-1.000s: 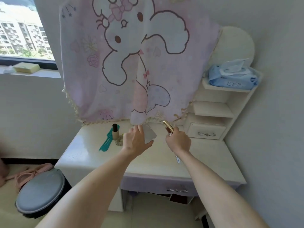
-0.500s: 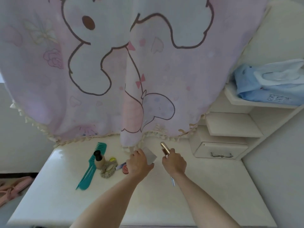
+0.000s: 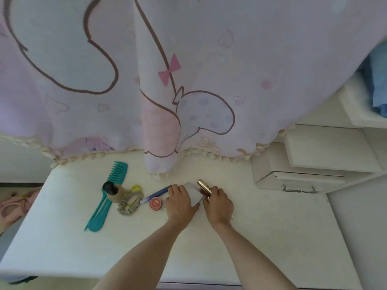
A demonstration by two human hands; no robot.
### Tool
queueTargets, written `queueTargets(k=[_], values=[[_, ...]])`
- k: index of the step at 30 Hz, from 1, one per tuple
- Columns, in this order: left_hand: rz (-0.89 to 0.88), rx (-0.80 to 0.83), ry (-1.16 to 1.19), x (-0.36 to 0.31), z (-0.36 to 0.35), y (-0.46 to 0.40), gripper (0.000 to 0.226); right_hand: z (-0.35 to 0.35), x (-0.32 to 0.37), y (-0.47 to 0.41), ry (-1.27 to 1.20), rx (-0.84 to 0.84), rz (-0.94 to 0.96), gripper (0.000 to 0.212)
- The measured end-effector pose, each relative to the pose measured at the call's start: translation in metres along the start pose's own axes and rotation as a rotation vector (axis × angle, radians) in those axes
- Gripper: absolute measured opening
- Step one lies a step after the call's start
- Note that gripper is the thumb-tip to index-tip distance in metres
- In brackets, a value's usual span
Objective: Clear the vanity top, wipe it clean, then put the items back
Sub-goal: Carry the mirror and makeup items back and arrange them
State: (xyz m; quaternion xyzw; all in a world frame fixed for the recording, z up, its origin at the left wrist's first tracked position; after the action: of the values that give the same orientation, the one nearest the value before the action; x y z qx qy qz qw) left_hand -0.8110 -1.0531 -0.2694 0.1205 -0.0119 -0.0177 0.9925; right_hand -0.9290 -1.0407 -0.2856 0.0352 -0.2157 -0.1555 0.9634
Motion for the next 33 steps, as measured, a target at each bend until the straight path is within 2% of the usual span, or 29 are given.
queueTargets(k=[4,12,14,20,25,28,31,33], values=[[0.015,0.011,-0.019,-0.001,-0.004,-0.004,0.061,-0.009,-0.008,-0.007,-0.019,-0.072,0.117,0.043],[0.024,0.004,-0.042,-0.002,-0.010,-0.008,0.067,-0.011,-0.029,-0.006,-0.061,-0.041,0.210,0.043],[0.029,-0.006,-0.030,-0.005,-0.011,-0.009,0.066,-0.010,-0.041,-0.001,-0.049,0.004,0.276,0.051],[0.043,-0.023,-0.028,-0.010,-0.015,-0.011,0.070,-0.002,-0.076,0.013,0.069,0.165,0.584,0.058],[0.044,-0.042,-0.018,-0.009,-0.016,-0.010,0.079,-0.011,-0.076,0.013,0.094,0.196,0.607,0.057],[-0.064,-0.092,0.034,-0.002,-0.019,-0.008,0.072,-0.015,-0.071,0.014,0.095,0.193,0.624,0.056],[-0.326,-0.210,0.029,0.012,-0.026,0.000,0.064,-0.017,-0.071,0.018,0.076,0.200,0.640,0.056],[-0.486,-0.195,-0.019,0.025,-0.036,0.012,0.071,-0.016,-0.074,0.020,0.058,0.204,0.643,0.057]])
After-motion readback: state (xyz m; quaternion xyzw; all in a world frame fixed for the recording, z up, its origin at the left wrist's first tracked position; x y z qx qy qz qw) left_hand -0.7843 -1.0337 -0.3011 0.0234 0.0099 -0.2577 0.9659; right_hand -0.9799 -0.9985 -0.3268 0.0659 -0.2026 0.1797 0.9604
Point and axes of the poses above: each hand's wrist, its own y-axis away from the middle knuckle, its own z-axis out of the back of the hand, x = y × z, the point moved 2 cm from there along -y, towards the middle knuckle, and after that the axes turned 12 degrees about -y, right-handed, at the moved point
